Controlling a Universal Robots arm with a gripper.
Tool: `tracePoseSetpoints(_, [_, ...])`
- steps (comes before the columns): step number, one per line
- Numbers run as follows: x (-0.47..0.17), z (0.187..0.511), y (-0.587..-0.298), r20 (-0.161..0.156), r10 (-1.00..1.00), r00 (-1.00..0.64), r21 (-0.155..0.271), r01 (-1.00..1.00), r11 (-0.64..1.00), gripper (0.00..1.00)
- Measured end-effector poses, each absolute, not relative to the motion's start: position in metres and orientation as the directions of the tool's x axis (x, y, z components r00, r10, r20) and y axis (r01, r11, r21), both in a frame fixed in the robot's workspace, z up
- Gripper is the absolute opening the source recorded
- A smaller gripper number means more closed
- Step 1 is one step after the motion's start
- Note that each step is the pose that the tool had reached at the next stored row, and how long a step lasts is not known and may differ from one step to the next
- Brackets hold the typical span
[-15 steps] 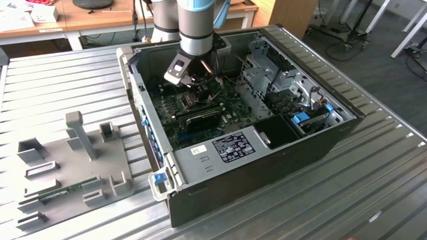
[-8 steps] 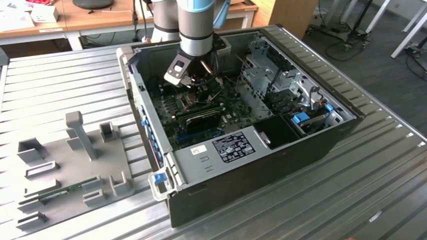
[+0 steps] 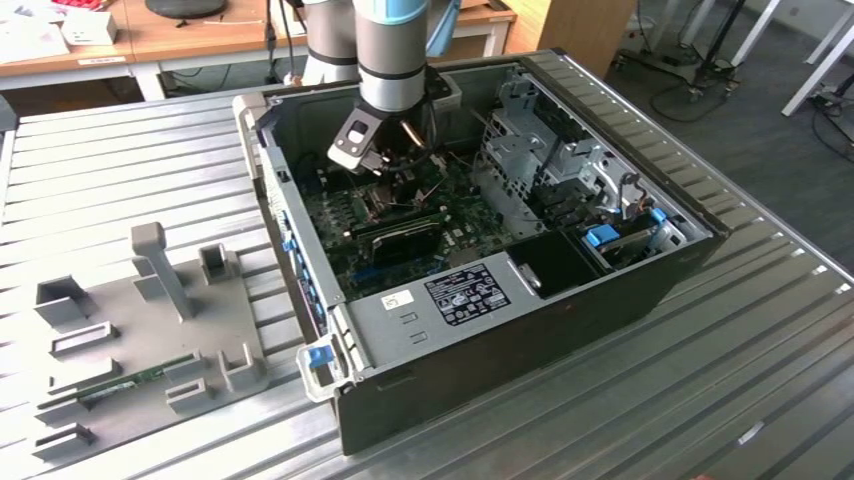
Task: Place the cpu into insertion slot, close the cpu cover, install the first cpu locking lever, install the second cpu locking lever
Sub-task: 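Place the cpu into insertion slot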
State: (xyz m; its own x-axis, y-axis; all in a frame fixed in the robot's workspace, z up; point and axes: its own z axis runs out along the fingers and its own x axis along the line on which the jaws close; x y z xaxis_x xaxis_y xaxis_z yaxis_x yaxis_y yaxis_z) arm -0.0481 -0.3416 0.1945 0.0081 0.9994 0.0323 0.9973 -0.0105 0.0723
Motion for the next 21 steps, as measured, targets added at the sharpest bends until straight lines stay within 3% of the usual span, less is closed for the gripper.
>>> tracePoseSetpoints(21, [-0.0486,0.1893,-0.3416,0.032,0.999,0.008,0.072,0.997,-0.011,0.54])
